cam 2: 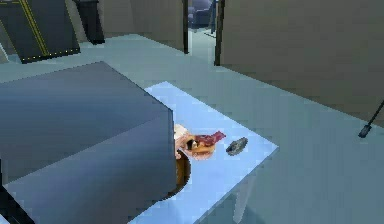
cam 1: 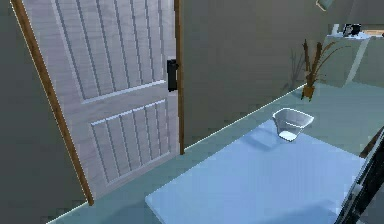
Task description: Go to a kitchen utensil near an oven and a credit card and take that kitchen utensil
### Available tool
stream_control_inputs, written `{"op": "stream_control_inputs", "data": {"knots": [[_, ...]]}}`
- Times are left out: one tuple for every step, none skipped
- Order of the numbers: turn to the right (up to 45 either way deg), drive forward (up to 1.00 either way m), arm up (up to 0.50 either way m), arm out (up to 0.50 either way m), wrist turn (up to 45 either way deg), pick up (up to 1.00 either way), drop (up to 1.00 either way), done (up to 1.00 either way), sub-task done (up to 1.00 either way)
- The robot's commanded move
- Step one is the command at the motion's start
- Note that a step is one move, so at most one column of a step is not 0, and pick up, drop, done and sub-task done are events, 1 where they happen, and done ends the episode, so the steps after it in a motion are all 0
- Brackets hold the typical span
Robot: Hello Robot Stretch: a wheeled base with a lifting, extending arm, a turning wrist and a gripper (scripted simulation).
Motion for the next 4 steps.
{"op": "stream_control_inputs", "data": {"knots": [[0.0,0.00,0.38,0.00,0.0,0.00,0.00,0.00,0.00],[0.0,0.00,0.00,0.12,0.0,0.00,0.00,0.00,0.00],[0.0,0.00,0.00,0.00,45.0,0.00,0.00,0.00,0.00],[0.0,0.00,0.00,0.00,45.0,0.00,0.00,0.00,0.00]]}}
